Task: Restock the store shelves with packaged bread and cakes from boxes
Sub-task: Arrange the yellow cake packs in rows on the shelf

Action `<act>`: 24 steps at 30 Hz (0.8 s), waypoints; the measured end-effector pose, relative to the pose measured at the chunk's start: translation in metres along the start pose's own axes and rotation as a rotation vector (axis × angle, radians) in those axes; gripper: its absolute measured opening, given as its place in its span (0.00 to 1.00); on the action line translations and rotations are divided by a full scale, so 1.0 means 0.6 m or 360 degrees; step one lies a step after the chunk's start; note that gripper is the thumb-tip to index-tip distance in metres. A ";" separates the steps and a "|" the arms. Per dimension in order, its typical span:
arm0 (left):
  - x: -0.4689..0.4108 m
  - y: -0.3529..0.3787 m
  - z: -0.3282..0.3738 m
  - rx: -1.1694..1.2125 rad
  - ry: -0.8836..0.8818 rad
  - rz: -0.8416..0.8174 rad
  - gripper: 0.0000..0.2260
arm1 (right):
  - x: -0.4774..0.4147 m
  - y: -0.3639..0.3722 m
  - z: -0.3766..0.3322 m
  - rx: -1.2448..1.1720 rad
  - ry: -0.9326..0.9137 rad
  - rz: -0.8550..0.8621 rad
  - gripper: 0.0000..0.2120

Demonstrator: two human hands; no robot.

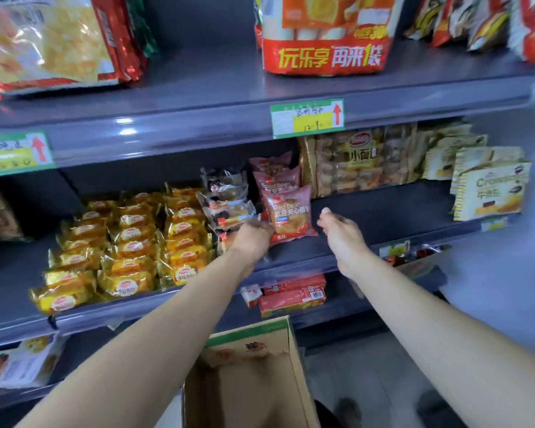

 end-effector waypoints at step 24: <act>-0.260 0.751 0.175 -0.0059 -0.0040 -0.0670 0.16 | -0.436 -0.695 0.005 -0.0218 -0.0010 0.0893 0.21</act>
Point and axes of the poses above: each hand's wrist, its own x-axis away from the middle knuckle, its own y-axis out of the palm, z = x × y, the point moved 2 cm from there along -x, towards the middle knuckle, and after that the axes turned 3 degrees about y, right-handed, at the moved point
